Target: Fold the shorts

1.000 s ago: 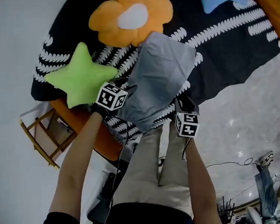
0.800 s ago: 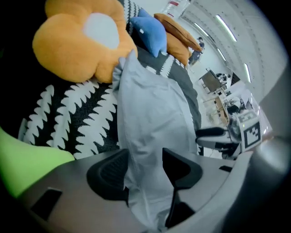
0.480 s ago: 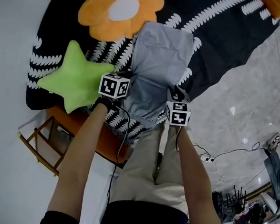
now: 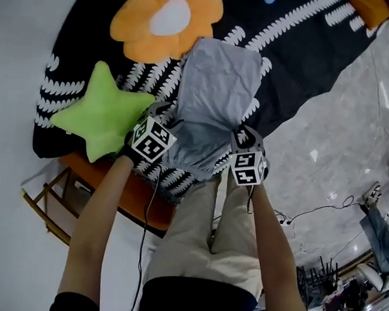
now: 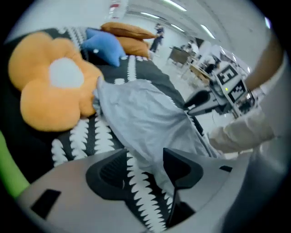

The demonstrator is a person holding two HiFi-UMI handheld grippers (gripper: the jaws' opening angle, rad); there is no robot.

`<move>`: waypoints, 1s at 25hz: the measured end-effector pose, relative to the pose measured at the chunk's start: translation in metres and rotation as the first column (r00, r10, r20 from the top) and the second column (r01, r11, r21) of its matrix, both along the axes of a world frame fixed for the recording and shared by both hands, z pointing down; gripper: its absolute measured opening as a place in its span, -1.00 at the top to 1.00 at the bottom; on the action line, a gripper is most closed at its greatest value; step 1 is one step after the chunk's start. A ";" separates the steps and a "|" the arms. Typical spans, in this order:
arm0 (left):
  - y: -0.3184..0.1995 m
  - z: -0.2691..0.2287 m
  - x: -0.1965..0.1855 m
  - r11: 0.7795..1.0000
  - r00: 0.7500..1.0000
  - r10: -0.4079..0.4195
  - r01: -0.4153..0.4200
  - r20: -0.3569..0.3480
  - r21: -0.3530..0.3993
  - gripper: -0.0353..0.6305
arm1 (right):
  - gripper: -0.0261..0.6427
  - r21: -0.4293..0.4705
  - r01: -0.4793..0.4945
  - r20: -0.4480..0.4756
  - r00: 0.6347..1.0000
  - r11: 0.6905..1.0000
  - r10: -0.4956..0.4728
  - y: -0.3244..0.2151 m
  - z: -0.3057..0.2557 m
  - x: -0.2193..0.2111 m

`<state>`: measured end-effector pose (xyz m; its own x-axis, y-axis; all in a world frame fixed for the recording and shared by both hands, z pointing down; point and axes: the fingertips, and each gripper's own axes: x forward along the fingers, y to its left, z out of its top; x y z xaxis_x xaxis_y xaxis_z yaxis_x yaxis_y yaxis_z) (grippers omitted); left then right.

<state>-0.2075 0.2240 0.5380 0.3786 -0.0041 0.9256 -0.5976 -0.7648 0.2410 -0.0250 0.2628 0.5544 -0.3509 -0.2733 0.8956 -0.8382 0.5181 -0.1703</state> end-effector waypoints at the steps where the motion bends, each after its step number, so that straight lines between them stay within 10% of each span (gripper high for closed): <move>1: 0.000 -0.006 0.001 0.993 0.994 0.109 -0.109 0.002 0.045 0.12 | 0.47 0.033 0.084 -0.021 0.996 0.996 -0.083 0.000 -0.003 -0.001; 3: 0.006 -0.011 0.010 0.943 0.945 0.326 -0.323 -0.017 0.075 0.13 | 0.41 0.055 0.237 -0.033 0.971 0.970 -0.235 0.003 -0.003 -0.004; 7: 0.017 0.002 0.031 0.770 0.770 0.638 -0.636 -0.022 0.056 0.13 | 0.33 0.053 0.437 -0.046 0.899 0.898 -0.435 -0.001 0.007 -0.011; 11: 0.006 0.025 0.033 0.602 0.599 0.796 -0.799 0.088 -0.004 0.10 | 0.22 0.024 0.587 -0.086 0.808 0.809 -0.583 -0.018 0.017 -0.028; 14: 0.013 0.058 0.020 0.537 0.528 0.832 -0.843 0.170 -0.013 0.05 | 0.22 0.003 0.681 -0.148 0.725 0.733 -0.673 -0.014 0.042 -0.040; 17: 0.011 0.065 0.020 0.529 0.525 0.823 -0.848 0.216 0.042 0.05 | 0.22 0.004 0.690 -0.158 0.715 0.724 -0.681 -0.016 0.045 -0.043; 21: 0.014 0.060 0.032 0.587 0.575 0.787 -0.810 0.223 0.016 0.13 | 0.26 0.002 0.660 -0.167 0.741 0.751 -0.650 -0.008 0.041 -0.031; 23: 0.015 0.063 0.034 0.620 0.597 0.767 -0.784 0.235 -0.035 0.64 | 0.52 -0.049 0.635 -0.143 0.760 0.771 -0.634 -0.001 0.045 -0.030; 25: 0.018 0.064 0.030 0.645 0.614 0.752 -0.761 0.238 -0.074 0.74 | 0.78 -0.095 0.621 -0.110 0.771 0.778 -0.628 0.004 0.047 -0.034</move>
